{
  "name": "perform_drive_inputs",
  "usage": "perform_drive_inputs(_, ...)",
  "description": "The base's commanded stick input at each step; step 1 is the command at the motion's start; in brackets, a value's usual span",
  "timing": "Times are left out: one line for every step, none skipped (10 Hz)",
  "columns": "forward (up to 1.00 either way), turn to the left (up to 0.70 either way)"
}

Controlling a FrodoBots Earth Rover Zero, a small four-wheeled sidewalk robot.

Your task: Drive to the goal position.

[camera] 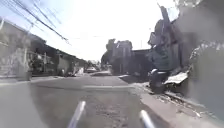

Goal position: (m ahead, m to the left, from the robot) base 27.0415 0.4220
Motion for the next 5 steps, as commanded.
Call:
perform_drive_inputs(0.85,0.0)
perform_drive_inputs(0.85,0.0)
perform_drive_inputs(0.85,0.0)
perform_drive_inputs(0.85,0.0)
perform_drive_inputs(0.85,0.0)
